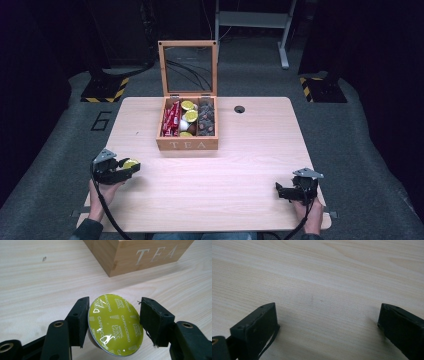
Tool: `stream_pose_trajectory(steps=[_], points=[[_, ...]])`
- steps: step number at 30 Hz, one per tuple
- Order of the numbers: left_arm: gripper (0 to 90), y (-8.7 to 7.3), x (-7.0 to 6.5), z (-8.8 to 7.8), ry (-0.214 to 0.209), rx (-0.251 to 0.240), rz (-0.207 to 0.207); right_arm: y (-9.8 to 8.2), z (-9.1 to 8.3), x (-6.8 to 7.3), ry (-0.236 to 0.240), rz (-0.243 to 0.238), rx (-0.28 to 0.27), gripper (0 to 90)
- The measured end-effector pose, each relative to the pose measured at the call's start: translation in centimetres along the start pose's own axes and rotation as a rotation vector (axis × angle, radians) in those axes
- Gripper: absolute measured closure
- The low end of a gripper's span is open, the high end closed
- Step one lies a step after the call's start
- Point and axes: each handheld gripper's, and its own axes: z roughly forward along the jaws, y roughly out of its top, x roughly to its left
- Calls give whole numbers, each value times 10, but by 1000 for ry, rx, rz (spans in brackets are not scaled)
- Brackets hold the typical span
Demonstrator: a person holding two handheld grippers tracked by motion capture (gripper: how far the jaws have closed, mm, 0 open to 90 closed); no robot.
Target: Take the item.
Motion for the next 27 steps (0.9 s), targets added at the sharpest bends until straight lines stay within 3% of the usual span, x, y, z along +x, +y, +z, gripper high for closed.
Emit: stream_pose_trajectory(steps=[12, 27], points=[[417, -21, 6, 10, 15, 31, -27, 0, 0, 0, -1, 1, 0, 18], [399, -25, 8, 11, 11, 31, -20, 0, 0, 0, -1, 1, 0, 18]])
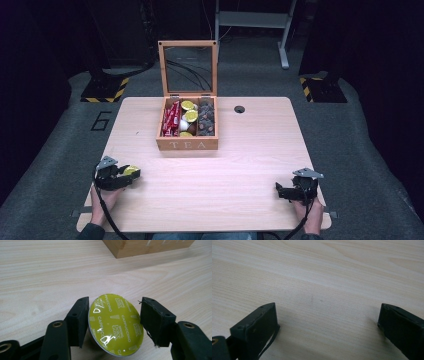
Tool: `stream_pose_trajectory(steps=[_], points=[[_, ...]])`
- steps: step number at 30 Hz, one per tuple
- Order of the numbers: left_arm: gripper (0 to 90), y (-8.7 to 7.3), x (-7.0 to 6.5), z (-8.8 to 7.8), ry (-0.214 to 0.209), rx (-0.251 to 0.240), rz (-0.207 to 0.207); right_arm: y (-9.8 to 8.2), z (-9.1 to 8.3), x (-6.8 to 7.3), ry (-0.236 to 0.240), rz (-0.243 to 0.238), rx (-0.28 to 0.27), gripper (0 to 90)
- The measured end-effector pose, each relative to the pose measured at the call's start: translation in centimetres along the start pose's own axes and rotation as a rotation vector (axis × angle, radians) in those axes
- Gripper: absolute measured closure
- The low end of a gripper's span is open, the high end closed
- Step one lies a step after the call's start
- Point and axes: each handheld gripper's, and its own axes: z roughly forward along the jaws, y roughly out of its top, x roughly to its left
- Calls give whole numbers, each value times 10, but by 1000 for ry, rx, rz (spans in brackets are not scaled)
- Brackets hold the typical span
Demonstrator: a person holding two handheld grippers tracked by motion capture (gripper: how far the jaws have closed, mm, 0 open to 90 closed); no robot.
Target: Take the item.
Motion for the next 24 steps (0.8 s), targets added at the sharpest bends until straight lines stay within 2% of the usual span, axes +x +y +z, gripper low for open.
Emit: stream_pose_trajectory(steps=[3, 9, 18, 24], points=[[343, 0, 0, -2, -3, 3, -2, 0, 0, 0, 0, 0, 0, 18], [213, 0, 1, -10, 33, -12, -11, 0, 0, 0, 0, 0, 0, 18], [140, -8, 1, -28, 71, -33, -14, 0, 0, 0, 0, 0, 0, 18], [78, -19, 0, -37, 83, -20, -17, 0, 0, 0, -1, 0, 0, 18]])
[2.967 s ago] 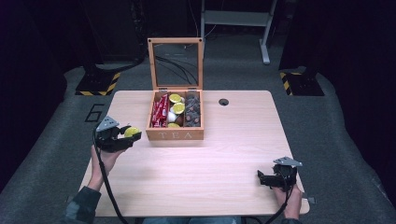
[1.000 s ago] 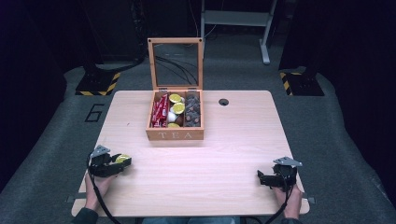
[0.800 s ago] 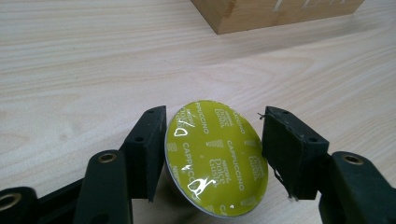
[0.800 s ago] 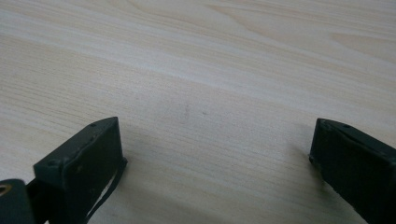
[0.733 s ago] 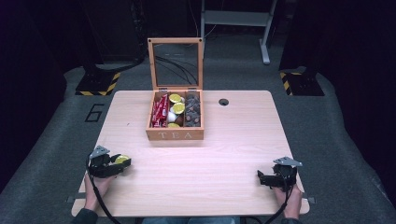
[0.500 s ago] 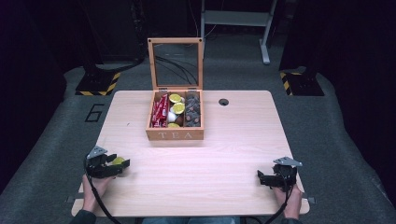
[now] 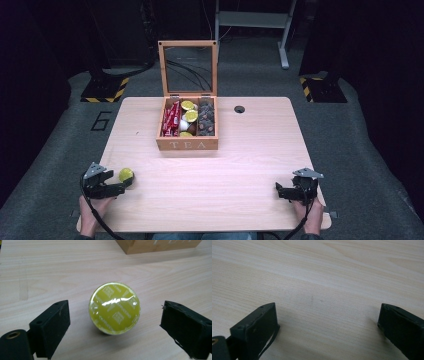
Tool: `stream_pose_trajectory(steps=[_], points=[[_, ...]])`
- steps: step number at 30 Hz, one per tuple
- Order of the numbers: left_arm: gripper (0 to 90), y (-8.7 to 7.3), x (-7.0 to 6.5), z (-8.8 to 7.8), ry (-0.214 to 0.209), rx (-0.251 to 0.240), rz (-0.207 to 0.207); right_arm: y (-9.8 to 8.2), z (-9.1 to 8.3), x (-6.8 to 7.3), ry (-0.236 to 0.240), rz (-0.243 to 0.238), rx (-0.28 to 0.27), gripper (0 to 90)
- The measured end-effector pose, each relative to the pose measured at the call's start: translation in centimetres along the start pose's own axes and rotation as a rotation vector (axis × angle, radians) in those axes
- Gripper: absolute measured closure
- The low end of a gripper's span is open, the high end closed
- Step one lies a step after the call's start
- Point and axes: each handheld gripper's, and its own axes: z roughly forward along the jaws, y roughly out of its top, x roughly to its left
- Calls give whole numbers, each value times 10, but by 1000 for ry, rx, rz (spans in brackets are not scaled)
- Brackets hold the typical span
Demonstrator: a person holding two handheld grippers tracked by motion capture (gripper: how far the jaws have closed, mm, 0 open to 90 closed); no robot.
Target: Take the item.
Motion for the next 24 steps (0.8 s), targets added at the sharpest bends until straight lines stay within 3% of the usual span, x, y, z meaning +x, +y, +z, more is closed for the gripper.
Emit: stream_pose_trajectory(steps=[5, 10, 19, 24], points=[[53, -11, 3, -5, 14, 23, -8, 0, 0, 0, 0, 0, 0, 18], [31, -25, 6, -3, 27, 92, 4, 0, 0, 0, 0, 0, 0, 18], [5, -30, -1, 0, 103, 131, 120, 0, 0, 0, -2, 1, 0, 18], [0, -29, -1, 1, 105, 135, 125, 0, 0, 0, -1, 1, 0, 18]])
